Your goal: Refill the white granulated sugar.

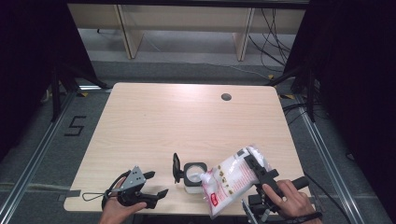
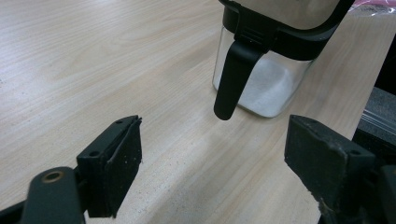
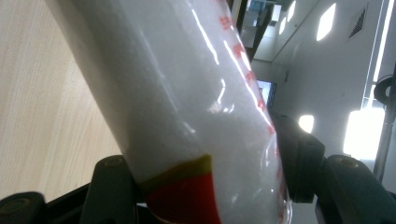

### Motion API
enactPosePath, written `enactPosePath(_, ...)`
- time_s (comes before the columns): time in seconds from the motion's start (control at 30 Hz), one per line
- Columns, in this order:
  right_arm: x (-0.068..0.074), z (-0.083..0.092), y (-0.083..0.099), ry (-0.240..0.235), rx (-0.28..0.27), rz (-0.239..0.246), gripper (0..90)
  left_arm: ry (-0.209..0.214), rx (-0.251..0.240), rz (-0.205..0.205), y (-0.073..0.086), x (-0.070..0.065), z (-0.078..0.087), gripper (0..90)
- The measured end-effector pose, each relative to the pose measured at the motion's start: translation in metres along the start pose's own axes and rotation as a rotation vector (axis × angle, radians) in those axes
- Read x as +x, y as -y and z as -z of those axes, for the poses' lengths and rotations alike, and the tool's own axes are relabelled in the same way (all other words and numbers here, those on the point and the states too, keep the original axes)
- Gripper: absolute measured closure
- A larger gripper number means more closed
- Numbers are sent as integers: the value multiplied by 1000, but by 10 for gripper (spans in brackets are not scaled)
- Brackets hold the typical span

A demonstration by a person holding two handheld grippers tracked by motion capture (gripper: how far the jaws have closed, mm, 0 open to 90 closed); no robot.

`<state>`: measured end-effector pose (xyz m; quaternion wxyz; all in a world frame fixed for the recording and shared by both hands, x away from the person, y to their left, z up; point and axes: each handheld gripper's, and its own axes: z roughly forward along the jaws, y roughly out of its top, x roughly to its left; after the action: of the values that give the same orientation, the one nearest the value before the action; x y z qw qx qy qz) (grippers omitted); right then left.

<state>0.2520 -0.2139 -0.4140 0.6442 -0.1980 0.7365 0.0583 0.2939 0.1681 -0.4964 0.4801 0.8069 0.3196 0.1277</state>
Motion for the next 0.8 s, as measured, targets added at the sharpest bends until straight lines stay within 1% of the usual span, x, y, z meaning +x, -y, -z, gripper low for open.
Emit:
enactPosePath(0.03, 0, 0, 0, 1, -2, -2, 439, 0, 0, 0, 0, 0, 0, 185)
enactPosePath(0.07, 1, -1, 1, 13, -10, -2, 439, 0, 1, 0, 0, 0, 0, 184)
enactPosePath(0.1, 0, 0, 0, -3, -1, 2, 439, 0, 0, 1, 0, 0, 0, 184)
enactPosePath(0.17, 0, 0, 0, -2, -1, 2, 439, 1, 0, -1, 0, 0, 0, 185)
enactPosePath(0.2, 1, -1, 1, 13, -10, -2, 439, 1, 0, 0, 0, 0, 0, 184)
enactPosePath(0.23, 0, 0, 0, -3, -2, 2, 439, 1, 0, -2, 0, 0, 0, 185)
enactPosePath(0.33, 0, 0, 0, -4, -2, 2, 439, 0, 0, 0, 0, 0, 0, 184)
enactPosePath(0.37, 2, 0, 1, -14, 10, -25, 439, 0, 0, -1, 0, 0, 0, 184)
enactPosePath(0.4, 0, 0, 0, -5, -1, 0, 439, 0, 0, -1, 0, 0, 0, 185)
enactPosePath(0.43, 0, -1, 1, 12, -10, -2, 439, 0, 0, -1, 0, 0, 0, 185)
enactPosePath(0.5, 1, -1, 1, 11, -10, -2, 439, 0, 0, -1, 0, 0, 0, 185)
enactPosePath(0.53, 2, 0, 1, 2, -2, -23, 439, 0, 0, 0, 0, 0, 0, 185)
enactPosePath(0.57, 3, 0, 1, 3, -1, -28, 439, 0, 0, -1, 0, 0, 0, 184)
enactPosePath(0.8, 3, 0, 1, 2, -1, -31, 440, 0, 1, -1, 0, 0, 0, 184)
